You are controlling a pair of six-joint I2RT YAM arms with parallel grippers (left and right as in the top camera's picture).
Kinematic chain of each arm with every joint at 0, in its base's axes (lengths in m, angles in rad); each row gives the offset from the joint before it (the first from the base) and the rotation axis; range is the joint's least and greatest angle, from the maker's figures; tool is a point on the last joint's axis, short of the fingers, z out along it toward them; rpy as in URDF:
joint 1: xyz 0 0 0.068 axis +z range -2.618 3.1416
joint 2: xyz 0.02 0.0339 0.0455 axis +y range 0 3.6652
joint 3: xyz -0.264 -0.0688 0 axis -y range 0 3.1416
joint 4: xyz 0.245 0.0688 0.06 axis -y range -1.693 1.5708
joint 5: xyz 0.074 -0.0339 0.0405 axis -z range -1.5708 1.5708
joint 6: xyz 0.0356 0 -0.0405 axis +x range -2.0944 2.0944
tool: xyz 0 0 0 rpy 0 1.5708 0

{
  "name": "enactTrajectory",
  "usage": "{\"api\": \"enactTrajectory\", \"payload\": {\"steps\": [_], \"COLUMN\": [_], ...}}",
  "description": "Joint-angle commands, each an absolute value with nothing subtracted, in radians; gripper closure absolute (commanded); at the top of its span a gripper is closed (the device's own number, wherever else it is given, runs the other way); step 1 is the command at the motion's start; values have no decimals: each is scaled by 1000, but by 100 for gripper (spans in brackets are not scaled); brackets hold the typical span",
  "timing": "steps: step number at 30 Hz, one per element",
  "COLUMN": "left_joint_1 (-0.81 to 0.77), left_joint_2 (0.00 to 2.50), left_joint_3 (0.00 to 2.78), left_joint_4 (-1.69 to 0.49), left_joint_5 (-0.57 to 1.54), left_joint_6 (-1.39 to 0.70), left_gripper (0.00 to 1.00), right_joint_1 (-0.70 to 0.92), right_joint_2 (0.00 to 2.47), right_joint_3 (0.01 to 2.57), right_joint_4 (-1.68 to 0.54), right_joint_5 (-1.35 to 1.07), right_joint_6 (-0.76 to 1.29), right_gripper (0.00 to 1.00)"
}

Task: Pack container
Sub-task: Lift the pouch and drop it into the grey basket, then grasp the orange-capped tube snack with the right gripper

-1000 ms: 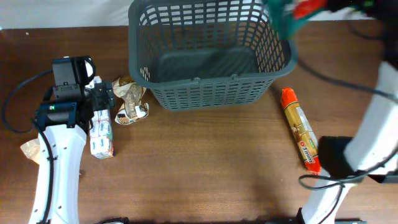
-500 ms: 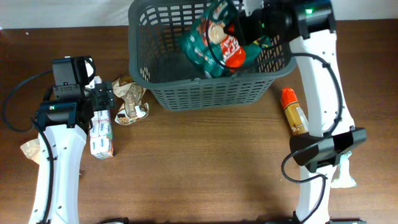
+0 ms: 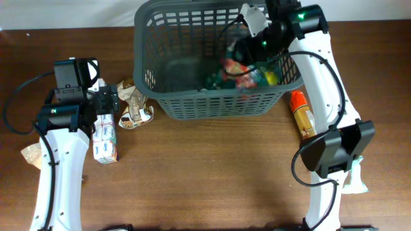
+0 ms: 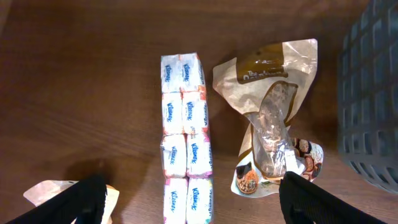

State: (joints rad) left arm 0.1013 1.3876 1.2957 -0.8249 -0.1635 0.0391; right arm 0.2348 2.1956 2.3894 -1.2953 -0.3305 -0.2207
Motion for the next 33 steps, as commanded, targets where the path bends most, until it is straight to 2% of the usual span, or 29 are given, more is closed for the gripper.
{"api": "enactTrajectory", "payload": {"steps": [1,4,10,12,17,19,23,31,33], "left_joint_1": [106,106,106,106,106,106,106,106,106], "left_joint_2": [1393,1393,1393,1393,1393,1393,1393,1393,1393], "left_joint_3": [1293,1293,1293,1293,1293,1293,1293,1293,1293], "left_joint_4": [-823,-823,-823,-823,-823,-824,-837,-850,-850], "left_joint_5": [-149,-149,-149,-149,-149,-149,-149,-149,-149], "left_joint_6": [71,85,85,84,85,85,130,175,175], "left_gripper": [17,17,17,16,16,16,16,16,16], "right_joint_1": [236,220,57,-41,-266,-348,-402,-382,-364], "right_joint_2": [2151,2137,2108,2108,2123,2119,2119,2078,2054], "right_joint_3": [2489,2631,2962,2991,2962,2891,2711,2081,1992], "right_joint_4": [-1294,-1307,-1401,-1488,-1699,-1699,-1699,-1699,-1699], "right_joint_5": [-335,-333,-76,-11,-7,-72,-83,-125,-141], "right_joint_6": [-230,-221,32,108,146,101,-14,-179,-180], "right_gripper": [1,1,1,1,1,1,1,0,0]}}
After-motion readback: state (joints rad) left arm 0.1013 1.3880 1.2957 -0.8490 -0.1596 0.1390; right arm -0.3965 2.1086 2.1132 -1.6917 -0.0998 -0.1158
